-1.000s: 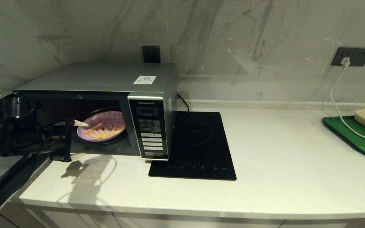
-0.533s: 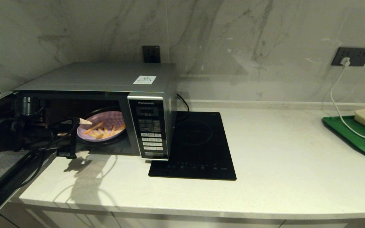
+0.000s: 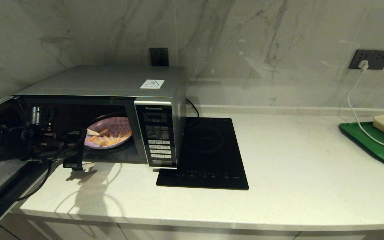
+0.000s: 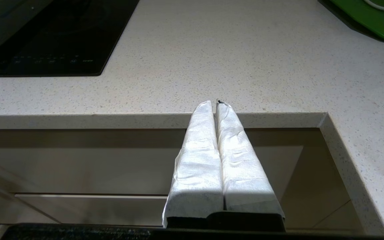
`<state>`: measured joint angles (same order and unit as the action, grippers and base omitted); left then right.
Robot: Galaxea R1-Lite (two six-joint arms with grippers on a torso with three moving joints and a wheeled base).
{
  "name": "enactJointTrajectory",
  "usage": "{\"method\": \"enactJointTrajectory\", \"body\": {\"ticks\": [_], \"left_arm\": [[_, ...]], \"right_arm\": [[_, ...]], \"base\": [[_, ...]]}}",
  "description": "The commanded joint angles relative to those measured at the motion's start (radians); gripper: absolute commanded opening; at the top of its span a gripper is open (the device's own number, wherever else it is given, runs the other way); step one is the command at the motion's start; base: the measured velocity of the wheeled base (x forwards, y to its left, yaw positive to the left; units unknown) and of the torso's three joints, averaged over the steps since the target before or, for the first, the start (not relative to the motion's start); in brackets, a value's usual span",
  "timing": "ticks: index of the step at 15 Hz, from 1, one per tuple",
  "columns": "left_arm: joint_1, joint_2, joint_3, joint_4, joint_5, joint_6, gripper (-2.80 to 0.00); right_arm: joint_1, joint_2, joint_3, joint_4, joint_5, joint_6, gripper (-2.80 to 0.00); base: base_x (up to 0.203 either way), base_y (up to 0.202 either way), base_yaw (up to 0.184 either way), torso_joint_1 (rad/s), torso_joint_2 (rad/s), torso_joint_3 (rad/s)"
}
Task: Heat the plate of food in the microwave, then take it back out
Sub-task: Take the plate out of the microwave
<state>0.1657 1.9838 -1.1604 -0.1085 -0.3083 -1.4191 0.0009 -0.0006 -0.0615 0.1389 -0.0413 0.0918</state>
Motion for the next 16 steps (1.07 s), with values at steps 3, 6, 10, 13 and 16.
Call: {"method": "enactJointTrajectory", "body": {"ticks": [3, 6, 10, 13, 16], "left_arm": [[-0.008, 0.003, -0.006, 0.063, 0.003, -0.006, 0.00], [-0.014, -0.006, -0.015, 0.130, 0.033, -0.004, 0.00], [-0.023, 0.019, -0.059, 0.180, 0.039, -0.001, 0.00], [-0.028, 0.036, -0.086, 0.182, 0.039, -0.001, 0.00], [-0.029, 0.047, -0.102, 0.197, 0.040, -0.001, 0.00]], "right_arm": [[0.001, 0.001, 0.000, 0.001, 0.000, 0.000, -2.80], [0.001, 0.001, 0.000, 0.001, 0.000, 0.000, -2.80], [0.001, 0.001, 0.000, 0.001, 0.000, 0.000, -2.80], [0.001, 0.001, 0.000, 0.001, 0.000, 0.000, -2.80], [0.001, 0.001, 0.000, 0.001, 0.000, 0.000, -2.80]], "base": [[0.000, 0.000, 0.000, 0.000, 0.00, 0.000], [0.000, 0.000, 0.000, 0.000, 0.00, 0.000], [0.000, 0.000, 0.000, 0.000, 0.00, 0.000], [0.000, 0.000, 0.000, 0.000, 0.00, 0.000], [0.000, 0.000, 0.000, 0.000, 0.00, 0.000]]}}
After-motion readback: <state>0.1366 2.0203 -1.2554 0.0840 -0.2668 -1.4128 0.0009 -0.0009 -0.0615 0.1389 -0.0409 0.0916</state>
